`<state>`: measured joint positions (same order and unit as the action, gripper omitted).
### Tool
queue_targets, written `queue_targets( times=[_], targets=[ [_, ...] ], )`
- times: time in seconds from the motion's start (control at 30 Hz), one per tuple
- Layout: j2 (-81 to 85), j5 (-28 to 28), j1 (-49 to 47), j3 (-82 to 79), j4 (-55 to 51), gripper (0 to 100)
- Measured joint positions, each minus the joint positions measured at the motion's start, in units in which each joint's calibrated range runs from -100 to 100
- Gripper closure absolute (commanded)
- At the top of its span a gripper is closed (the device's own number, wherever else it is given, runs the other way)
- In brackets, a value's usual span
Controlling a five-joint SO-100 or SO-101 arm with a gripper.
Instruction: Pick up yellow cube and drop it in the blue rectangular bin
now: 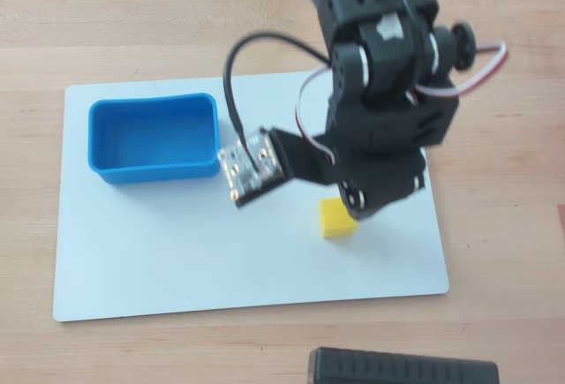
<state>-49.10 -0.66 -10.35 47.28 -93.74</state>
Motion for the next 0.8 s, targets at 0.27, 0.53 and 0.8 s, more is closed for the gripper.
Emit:
queue_targets(
  times=[0.27, 0.53, 0.8],
  targets=[
    [-3.60, 1.81, -0.08, 8.88, -4.83, 84],
    [0.55, 2.44, 1.08, -0.19, -4.83, 83],
    [0.92, 2.78, 2.01, -2.27, -4.83, 80]
  ],
)
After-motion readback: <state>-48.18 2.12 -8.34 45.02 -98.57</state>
